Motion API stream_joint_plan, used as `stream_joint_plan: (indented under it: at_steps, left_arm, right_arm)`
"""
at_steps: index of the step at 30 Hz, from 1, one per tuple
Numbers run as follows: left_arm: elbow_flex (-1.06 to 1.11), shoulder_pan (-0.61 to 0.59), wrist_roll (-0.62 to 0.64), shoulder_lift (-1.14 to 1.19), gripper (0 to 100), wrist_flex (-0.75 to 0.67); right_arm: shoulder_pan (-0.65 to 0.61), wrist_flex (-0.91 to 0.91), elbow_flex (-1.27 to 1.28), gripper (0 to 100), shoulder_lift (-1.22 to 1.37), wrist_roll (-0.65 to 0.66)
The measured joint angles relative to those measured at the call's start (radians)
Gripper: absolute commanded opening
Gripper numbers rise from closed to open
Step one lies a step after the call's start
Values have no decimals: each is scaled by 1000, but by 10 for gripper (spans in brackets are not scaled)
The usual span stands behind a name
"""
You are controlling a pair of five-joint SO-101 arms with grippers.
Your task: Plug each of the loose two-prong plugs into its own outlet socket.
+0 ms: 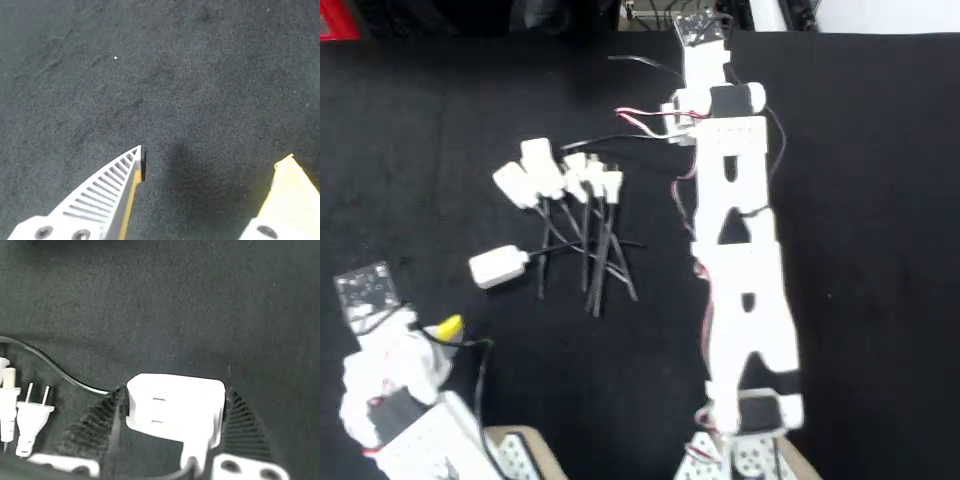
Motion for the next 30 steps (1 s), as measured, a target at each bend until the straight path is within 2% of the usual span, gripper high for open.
stream_joint_plan:
  at_steps: [7, 11, 22, 26, 28, 30]
  left_arm:
    - [2, 0, 0, 0, 393, 0]
    - [17, 38, 0, 0, 393, 0]
    - [17, 51, 0, 0, 393, 0]
    - [17, 51, 0, 0, 393, 0]
    - [17, 51, 0, 0, 394, 0]
    - [17, 51, 0, 0, 393, 0]
  right_arm:
    - [-20, 0, 0, 309, 0, 12]
    - [-18, 0, 0, 309, 0, -2]
    - [-17, 64, -12, 309, 0, 31]
    - [40, 110, -17, 306, -28, 31]
    - [80, 133, -17, 271, -61, 31]
    - [120, 137, -17, 183, -100, 31]
